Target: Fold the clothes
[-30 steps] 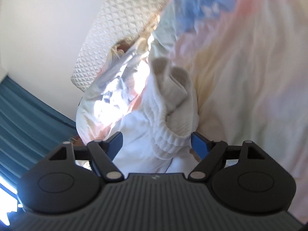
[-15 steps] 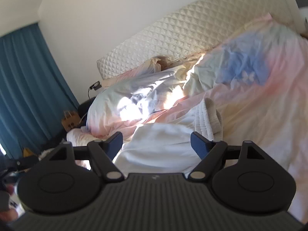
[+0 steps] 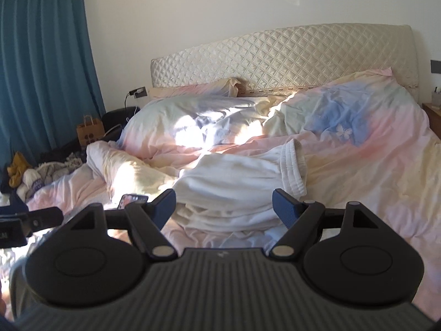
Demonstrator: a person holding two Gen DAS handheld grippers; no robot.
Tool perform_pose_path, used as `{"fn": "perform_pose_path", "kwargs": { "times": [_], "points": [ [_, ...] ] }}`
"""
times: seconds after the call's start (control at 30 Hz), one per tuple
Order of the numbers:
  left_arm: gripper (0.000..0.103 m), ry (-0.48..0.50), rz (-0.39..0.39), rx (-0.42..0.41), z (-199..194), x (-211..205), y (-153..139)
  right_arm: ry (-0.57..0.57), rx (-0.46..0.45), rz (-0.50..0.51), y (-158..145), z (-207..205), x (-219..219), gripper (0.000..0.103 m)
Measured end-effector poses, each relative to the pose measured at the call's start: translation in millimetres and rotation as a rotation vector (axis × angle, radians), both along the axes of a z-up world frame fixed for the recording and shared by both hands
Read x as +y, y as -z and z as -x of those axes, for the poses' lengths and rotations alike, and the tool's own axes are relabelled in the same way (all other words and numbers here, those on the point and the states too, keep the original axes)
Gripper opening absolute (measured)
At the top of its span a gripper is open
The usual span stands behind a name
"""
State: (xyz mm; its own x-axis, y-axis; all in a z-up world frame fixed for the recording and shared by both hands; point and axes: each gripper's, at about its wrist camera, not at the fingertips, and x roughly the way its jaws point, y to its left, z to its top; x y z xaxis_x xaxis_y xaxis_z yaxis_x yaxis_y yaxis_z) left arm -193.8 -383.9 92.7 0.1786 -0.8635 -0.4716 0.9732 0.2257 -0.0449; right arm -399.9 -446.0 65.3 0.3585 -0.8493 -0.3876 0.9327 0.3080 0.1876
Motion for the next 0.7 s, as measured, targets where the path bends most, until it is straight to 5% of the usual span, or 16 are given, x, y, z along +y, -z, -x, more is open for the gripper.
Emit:
{"fn": "perform_pose_path", "kwargs": {
  "times": [0.27, 0.7],
  "points": [
    [0.102, -0.014, 0.008, -0.012, -9.5, 24.3, 20.5, 0.005, 0.040, 0.012, 13.6, -22.3, 26.2, 0.079],
    [0.102, -0.047, 0.039, 0.003, -18.8, 33.2, 12.6, -0.014, 0.081, 0.034, 20.1, -43.3, 35.3, 0.079]
  ]
}}
